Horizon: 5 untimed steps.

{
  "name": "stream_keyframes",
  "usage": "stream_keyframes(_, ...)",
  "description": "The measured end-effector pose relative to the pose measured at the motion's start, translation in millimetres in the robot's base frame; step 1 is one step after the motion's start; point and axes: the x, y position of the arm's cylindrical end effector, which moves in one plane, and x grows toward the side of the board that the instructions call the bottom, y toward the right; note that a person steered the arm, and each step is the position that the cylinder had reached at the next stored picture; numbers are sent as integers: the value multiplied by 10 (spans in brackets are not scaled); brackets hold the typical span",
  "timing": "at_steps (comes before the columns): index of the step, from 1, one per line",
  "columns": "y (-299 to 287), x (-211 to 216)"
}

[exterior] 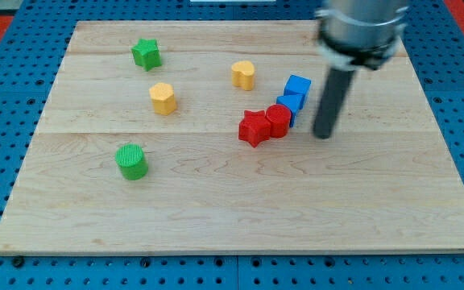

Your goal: Slide the red star and red circle up a bit

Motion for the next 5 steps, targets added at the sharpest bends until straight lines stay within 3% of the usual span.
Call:
stream_keyframes(1, -69, -462)
stream_keyframes(3, 143, 262)
stream_keyframes(4, -286, 259)
stream_keyframes(5, -390, -223)
